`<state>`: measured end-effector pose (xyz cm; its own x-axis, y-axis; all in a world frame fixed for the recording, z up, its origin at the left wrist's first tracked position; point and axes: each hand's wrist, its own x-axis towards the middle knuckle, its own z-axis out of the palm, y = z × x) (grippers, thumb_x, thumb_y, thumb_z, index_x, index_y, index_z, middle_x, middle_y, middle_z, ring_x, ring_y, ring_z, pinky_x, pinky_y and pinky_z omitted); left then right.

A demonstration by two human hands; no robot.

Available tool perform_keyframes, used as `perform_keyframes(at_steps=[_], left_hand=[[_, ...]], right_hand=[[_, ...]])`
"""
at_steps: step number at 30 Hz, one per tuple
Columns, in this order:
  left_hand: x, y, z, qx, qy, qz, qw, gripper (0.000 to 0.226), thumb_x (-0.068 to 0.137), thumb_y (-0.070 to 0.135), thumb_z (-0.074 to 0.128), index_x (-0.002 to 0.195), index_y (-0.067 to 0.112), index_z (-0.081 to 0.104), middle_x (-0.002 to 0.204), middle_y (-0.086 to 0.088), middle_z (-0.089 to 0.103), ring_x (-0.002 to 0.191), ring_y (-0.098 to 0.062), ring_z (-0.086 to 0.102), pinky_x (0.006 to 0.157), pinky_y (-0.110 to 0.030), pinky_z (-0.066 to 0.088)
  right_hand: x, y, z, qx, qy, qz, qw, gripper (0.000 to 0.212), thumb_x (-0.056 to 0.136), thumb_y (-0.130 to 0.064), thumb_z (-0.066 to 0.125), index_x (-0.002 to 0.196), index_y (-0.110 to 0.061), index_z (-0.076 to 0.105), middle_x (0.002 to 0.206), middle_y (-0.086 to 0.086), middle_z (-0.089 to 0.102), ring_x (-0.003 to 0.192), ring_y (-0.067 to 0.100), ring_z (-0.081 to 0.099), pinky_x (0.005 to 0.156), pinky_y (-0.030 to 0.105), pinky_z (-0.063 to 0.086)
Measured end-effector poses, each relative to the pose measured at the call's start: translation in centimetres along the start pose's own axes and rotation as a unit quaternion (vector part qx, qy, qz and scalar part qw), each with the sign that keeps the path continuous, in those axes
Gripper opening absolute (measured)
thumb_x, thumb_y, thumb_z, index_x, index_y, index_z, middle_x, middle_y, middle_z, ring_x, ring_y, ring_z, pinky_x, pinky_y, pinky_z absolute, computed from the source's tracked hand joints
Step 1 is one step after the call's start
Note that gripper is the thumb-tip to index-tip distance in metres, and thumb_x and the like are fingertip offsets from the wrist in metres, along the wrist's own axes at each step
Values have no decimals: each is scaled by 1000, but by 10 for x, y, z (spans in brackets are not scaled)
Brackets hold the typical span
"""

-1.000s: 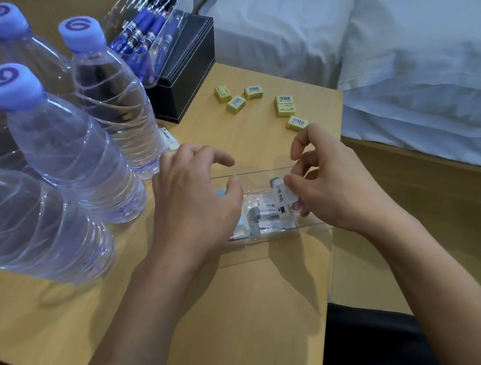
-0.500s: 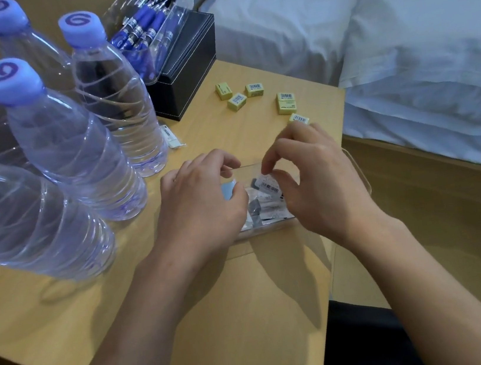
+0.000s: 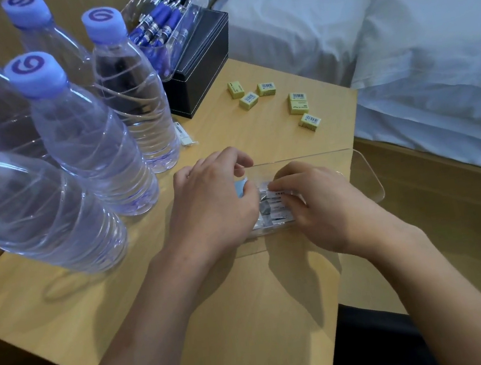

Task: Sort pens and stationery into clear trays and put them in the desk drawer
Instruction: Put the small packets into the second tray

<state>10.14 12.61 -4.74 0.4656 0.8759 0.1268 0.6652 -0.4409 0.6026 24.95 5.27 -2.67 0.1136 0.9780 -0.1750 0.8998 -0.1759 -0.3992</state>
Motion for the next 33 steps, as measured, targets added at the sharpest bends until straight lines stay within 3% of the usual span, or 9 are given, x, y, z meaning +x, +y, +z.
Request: perform_keyframes(at_steps=[5, 13, 18, 23, 25, 28, 31, 33], left_hand=[[0, 0, 0, -3, -6, -5, 1000, 20, 92, 28, 57, 111, 34, 58, 105, 18, 62, 104, -4, 57, 104, -28, 26], [0, 3, 2, 12, 2, -15, 1000, 19, 91, 25, 55, 108, 33, 57, 101, 17, 62, 98, -3, 56, 105, -29, 28], [-2, 6, 2, 38, 20, -47, 998, 25, 93, 15, 48, 108, 31, 61, 102, 16, 62, 85, -4, 35, 97, -25, 28], [-2, 5, 4, 54, 23, -54, 997, 28, 87, 9, 50, 106, 26, 62, 103, 13, 66, 98, -13, 55, 99, -27, 30], [-2, 4, 5, 59, 23, -57, 996, 28, 86, 10, 50, 105, 26, 62, 104, 12, 66, 101, -14, 57, 100, -29, 31], [-2, 3, 6, 58, 23, -59, 996, 27, 86, 10, 50, 104, 26, 62, 104, 12, 67, 101, -14, 57, 100, -28, 31], [-2, 3, 5, 55, 26, -59, 996, 26, 85, 11, 50, 102, 26, 62, 104, 12, 67, 100, -13, 57, 100, -28, 32], [-2, 3, 5, 51, 26, -60, 997, 25, 85, 12, 51, 102, 26, 63, 104, 12, 67, 99, -13, 57, 100, -28, 33]], right_hand=[[-14, -1, -11, -44, -60, -2, 997, 36, 106, -38, 39, 135, -29, 58, 136, -8, 44, 127, 14, 38, 102, 28, 36], [-16, 0, -10, -1, -112, -6, 994, 41, 105, -47, 35, 129, -28, 61, 138, -7, 42, 123, 13, 43, 100, 29, 37], [-18, -4, -12, 7, -133, -7, 991, 42, 104, -51, 35, 130, -29, 61, 141, -7, 38, 127, 14, 41, 99, 27, 35], [-29, -17, -16, -43, -163, 13, 986, 69, 85, -72, 55, 138, -28, 50, 135, -9, 32, 123, 11, 37, 95, 25, 35], [-33, -22, -12, -95, -157, -6, 983, 66, 83, -66, 64, 133, -26, 48, 130, -7, 32, 121, 14, 36, 94, 24, 36], [-34, -27, -2, -150, -120, -33, 981, 38, 94, -46, 60, 119, -20, 50, 114, -4, 31, 105, 19, 38, 93, 31, 45], [-30, -33, 1, -191, -92, -25, 977, 10, 98, -21, 50, 107, -19, 53, 98, -4, 25, 87, 20, 35, 73, 36, 50], [-27, -34, 0, -201, -83, -16, 976, 8, 96, -16, 50, 100, -20, 57, 94, -5, 32, 84, 20, 38, 65, 36, 46]])
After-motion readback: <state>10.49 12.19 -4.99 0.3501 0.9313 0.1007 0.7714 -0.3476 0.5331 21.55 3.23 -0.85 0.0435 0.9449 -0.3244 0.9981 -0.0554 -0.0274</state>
